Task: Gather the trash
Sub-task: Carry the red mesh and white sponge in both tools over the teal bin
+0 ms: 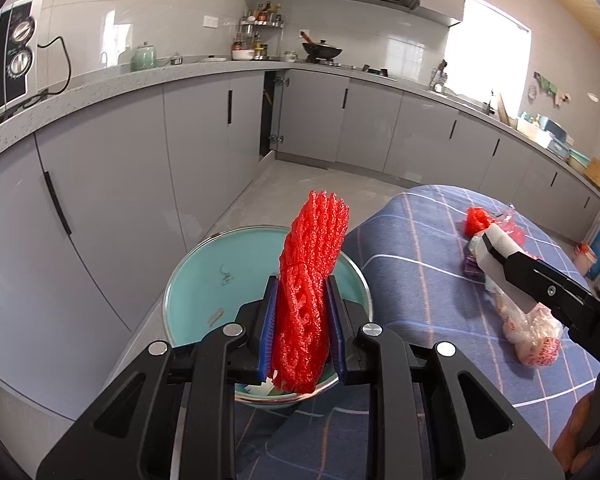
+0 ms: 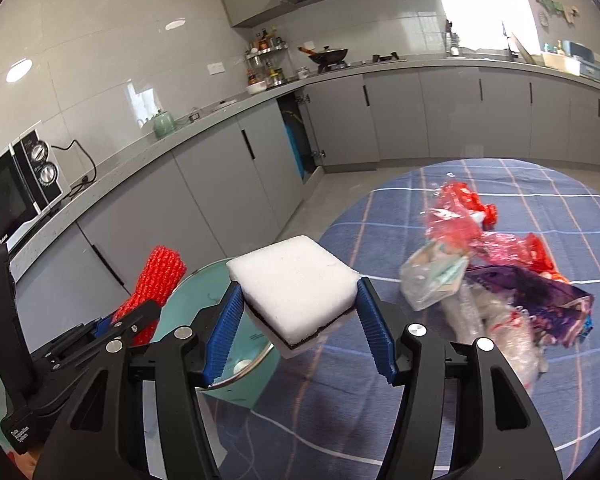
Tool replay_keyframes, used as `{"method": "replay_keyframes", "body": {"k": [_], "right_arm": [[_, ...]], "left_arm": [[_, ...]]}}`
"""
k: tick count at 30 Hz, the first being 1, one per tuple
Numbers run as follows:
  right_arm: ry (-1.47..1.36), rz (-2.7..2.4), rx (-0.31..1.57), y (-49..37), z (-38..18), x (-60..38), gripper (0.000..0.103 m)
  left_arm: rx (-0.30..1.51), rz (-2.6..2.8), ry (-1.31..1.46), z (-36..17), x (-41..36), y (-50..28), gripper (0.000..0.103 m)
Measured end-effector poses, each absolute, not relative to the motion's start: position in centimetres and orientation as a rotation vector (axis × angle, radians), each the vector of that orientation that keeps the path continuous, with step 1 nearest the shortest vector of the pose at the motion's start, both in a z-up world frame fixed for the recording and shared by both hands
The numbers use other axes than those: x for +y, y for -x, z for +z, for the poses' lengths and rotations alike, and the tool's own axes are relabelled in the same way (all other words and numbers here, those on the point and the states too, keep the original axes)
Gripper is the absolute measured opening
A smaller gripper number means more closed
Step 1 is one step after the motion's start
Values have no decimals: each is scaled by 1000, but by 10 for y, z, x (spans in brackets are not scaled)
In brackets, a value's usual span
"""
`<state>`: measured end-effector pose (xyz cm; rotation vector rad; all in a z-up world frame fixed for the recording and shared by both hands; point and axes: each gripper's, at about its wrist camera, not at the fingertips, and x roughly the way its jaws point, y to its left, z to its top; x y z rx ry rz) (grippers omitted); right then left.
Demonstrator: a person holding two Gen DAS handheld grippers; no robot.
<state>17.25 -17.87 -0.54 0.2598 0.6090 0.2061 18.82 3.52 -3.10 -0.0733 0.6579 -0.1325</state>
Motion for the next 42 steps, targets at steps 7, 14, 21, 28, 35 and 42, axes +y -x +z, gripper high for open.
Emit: {"method": "replay_keyframes", "body": {"k": [7,14,21,28,35,42], "right_arm": [[-238,243,626,-180,-7,-157,59],[-238,261,645,-189,-11,-142,59],[-227,276,666,-198,-19,-125,59],[-228,279,684,-209,-27,-114,59],[-211,287,721,-224,-40,-99,60],[-227,288,762,-239,-55,-93,60]], "left_arm": [[686,-102,98,-39,50,-192,23],[711,-80,109,-46,56,-197,23],[752,-56,117,-54,62,-209,23],[775,-39,117,-63,67,-219,23],[810,-23,127,-78,73,-229,23],[848,-9,124,-93,76,-241,23]]}}
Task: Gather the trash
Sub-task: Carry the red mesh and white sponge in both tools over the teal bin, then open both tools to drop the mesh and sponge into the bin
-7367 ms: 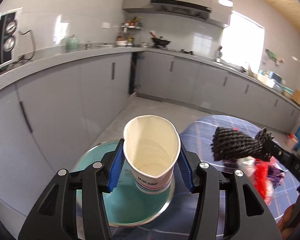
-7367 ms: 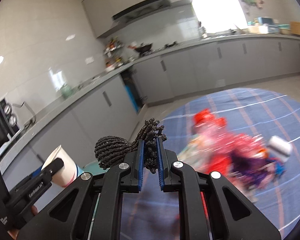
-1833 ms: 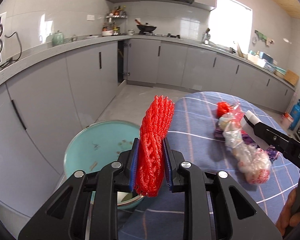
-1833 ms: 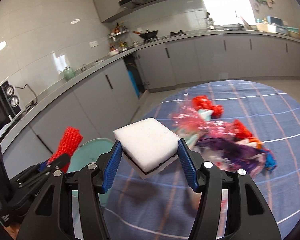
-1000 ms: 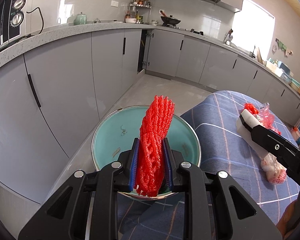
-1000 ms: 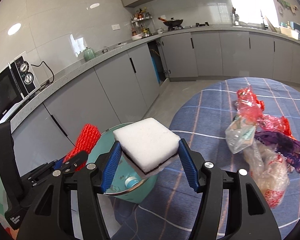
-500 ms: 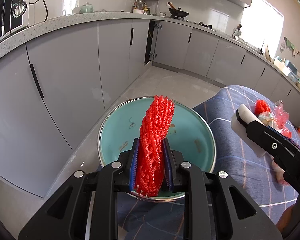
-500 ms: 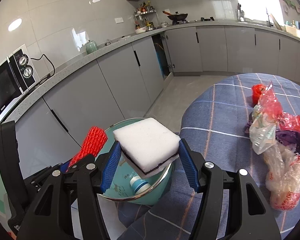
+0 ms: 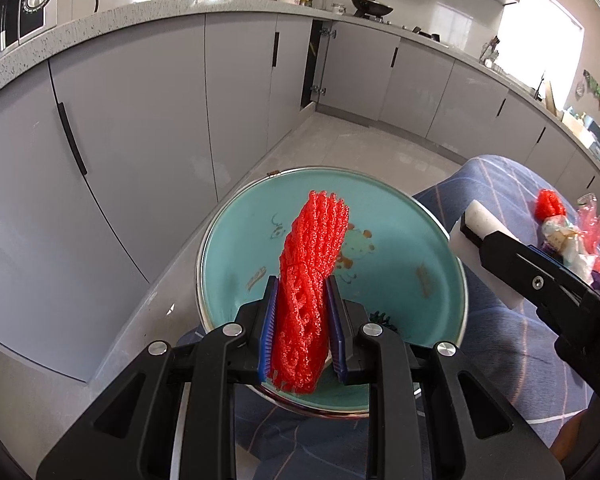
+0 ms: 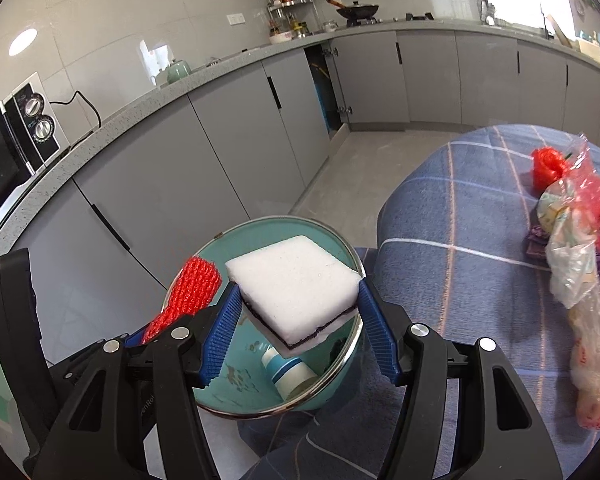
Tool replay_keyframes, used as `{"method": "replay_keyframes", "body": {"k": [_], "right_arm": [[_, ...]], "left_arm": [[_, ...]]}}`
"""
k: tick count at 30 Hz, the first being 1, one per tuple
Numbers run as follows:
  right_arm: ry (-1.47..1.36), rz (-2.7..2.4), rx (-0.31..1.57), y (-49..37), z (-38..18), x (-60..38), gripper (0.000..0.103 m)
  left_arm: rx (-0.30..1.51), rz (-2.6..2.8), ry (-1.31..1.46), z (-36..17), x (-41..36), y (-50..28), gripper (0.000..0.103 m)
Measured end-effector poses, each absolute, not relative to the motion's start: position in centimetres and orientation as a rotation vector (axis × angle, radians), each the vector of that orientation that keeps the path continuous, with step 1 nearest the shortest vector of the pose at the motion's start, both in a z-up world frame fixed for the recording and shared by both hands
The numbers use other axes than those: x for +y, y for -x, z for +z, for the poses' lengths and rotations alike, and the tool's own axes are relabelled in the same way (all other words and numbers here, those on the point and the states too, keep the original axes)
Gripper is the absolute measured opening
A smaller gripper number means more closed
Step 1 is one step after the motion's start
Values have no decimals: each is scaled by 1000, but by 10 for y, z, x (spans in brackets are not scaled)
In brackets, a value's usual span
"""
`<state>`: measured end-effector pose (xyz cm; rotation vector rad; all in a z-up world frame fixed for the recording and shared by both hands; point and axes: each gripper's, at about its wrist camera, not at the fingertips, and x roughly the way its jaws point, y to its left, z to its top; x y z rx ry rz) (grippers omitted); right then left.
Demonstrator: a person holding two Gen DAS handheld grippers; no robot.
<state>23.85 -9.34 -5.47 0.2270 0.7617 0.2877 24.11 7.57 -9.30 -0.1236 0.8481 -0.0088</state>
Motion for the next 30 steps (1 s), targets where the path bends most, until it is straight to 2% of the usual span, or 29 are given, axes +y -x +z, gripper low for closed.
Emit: {"method": "replay_keyframes", "body": {"k": [8,25,26,27,28,30], "right_arm": [[-233,300,810,-256,-69,-84,61],[-254,322,843,-274,-81,-86,69],[-248,316,840,-273,-79,-87,69],[-237,303,837,-272,-76,-88,69],[-228,291,834,-271,-74,-90,69],[-221,272,822,-267,-68,-95,71]], "left_arm": [[880,9,128,-104,79,-252,23],[907,30,111,-115,76,-257,26],[907,30,109,-115,77,-256,31],[903,36,107,-115,77,-255,47],[898,44,106,-114,77,-254,58],[883,69,87,-112,77,-251,59]]}}
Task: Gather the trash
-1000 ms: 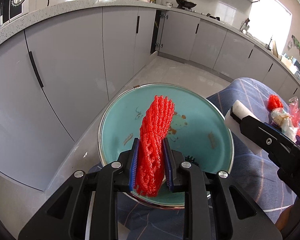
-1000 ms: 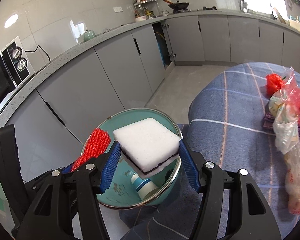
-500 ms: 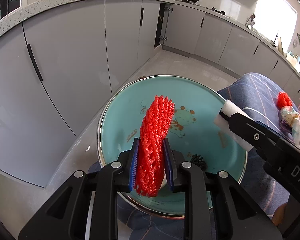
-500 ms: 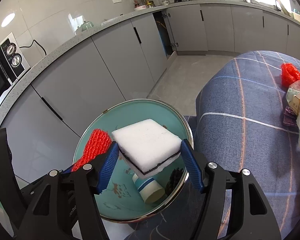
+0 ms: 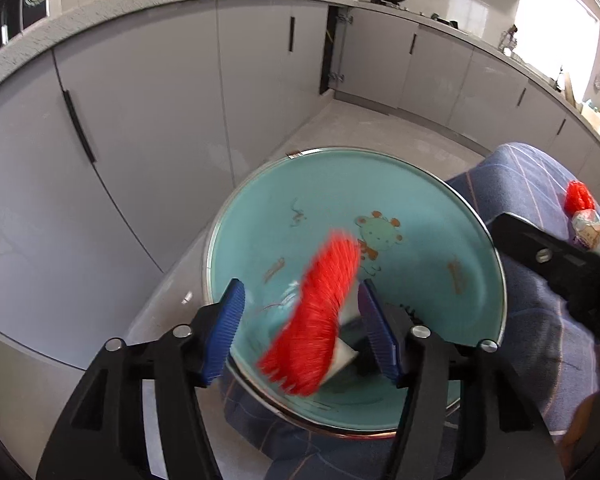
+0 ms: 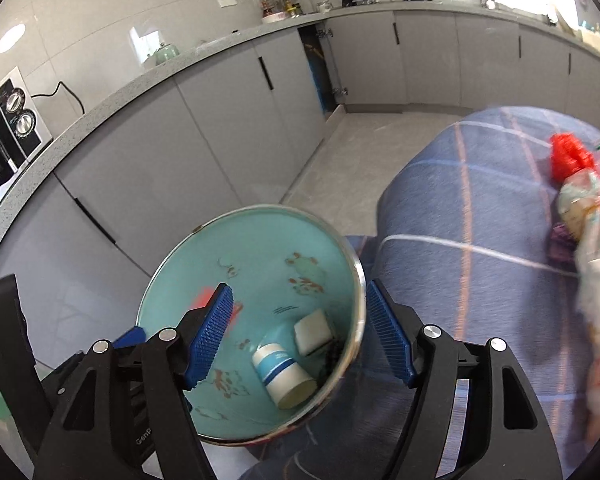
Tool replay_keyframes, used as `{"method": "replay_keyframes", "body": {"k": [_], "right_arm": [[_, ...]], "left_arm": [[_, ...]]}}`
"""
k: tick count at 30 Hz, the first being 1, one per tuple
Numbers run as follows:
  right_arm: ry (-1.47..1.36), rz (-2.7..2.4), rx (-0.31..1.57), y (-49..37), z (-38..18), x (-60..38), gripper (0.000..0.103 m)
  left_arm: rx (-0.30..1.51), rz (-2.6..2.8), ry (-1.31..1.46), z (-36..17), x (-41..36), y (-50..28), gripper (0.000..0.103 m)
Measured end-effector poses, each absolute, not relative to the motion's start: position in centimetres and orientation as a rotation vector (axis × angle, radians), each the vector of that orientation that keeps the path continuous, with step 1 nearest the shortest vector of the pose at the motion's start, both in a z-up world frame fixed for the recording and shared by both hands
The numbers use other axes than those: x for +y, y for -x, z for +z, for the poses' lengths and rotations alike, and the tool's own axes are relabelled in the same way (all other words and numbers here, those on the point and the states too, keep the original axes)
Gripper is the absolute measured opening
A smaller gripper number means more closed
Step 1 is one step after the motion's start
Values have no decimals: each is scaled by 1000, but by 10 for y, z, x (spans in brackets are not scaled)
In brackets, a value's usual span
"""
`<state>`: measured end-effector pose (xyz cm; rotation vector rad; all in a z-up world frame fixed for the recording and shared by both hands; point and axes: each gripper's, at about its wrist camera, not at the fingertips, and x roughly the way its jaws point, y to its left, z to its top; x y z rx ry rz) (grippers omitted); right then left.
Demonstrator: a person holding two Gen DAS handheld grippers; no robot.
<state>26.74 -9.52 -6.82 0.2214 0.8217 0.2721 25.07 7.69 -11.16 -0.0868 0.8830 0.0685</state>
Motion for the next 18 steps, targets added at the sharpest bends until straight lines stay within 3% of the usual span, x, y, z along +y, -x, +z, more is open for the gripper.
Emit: {"method": "replay_keyframes", "body": {"k": [4,18], "right_arm": [[-199,233,789,-257,-57,-103,73],[-221,176,746,-233,-41,-141,73]], "left_arm": [[872,90,85,-107,77,-246,68],[828,54,75,-82,53,-227,77]]}}
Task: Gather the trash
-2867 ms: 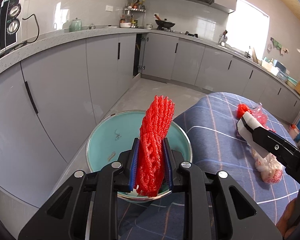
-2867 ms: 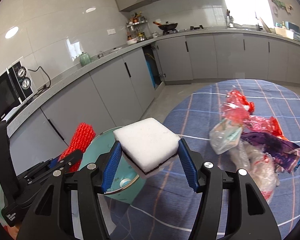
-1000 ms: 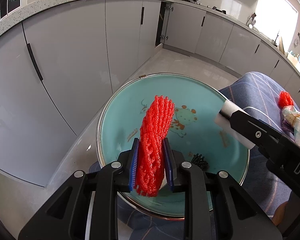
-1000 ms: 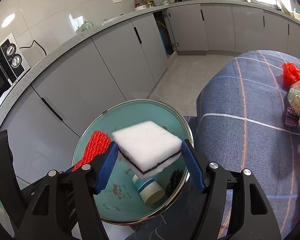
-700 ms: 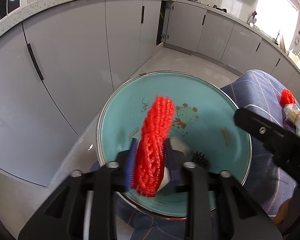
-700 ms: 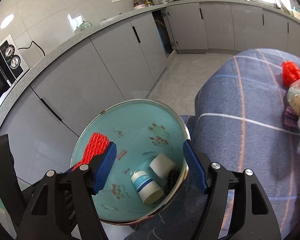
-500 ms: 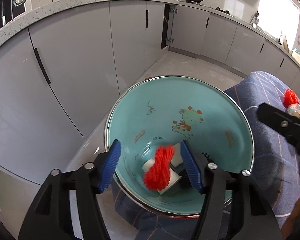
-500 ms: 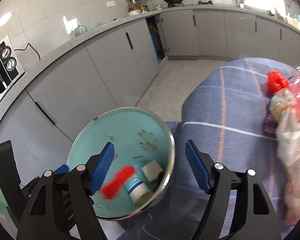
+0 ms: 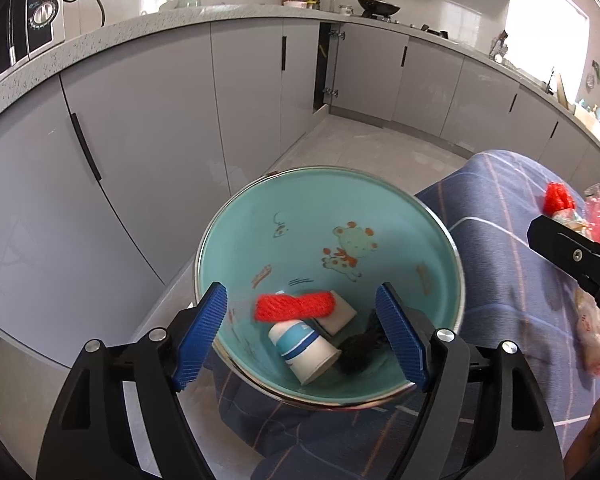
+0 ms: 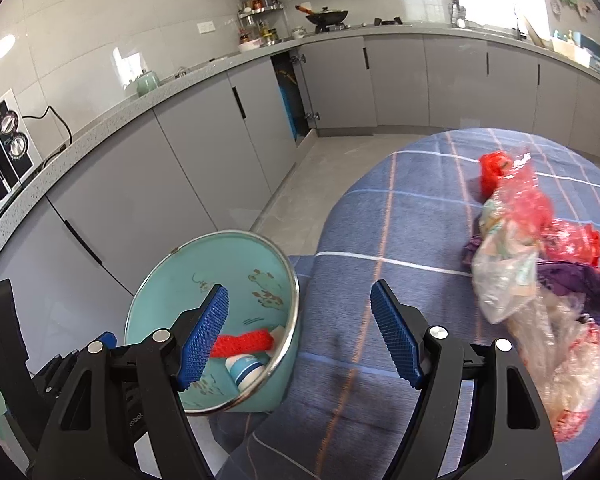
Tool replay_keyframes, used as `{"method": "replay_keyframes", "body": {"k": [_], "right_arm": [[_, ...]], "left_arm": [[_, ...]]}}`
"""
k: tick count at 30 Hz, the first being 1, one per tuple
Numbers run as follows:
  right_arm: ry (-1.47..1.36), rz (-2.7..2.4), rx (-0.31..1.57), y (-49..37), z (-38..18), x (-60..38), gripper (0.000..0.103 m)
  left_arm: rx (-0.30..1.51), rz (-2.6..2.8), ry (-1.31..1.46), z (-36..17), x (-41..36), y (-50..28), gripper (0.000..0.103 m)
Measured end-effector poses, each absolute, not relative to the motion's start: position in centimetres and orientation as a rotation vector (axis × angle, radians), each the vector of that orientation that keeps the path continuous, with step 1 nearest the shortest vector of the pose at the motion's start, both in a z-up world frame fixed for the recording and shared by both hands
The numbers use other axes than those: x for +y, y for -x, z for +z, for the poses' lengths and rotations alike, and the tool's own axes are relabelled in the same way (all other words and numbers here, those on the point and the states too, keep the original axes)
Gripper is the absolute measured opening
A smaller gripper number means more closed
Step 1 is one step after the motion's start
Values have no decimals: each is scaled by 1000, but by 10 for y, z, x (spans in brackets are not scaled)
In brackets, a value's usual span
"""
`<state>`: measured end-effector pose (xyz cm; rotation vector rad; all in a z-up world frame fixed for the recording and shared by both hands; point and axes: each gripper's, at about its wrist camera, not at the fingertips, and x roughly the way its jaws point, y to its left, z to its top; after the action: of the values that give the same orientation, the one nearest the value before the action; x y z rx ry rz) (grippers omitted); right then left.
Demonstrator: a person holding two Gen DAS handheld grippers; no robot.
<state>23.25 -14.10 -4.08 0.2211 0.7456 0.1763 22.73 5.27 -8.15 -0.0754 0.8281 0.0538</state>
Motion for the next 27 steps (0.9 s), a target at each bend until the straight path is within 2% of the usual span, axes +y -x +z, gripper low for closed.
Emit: {"method": "replay_keyframes", "body": {"k": [7,27], "right_arm": [[-214,125,717,-220,-31,-162,73],[-294,-121,647,-174,-22,-270,73]], "left_arm": [[799,37,57,-69,36,-218,82],[751,-97,-11,-48,-33,-197,82]]}}
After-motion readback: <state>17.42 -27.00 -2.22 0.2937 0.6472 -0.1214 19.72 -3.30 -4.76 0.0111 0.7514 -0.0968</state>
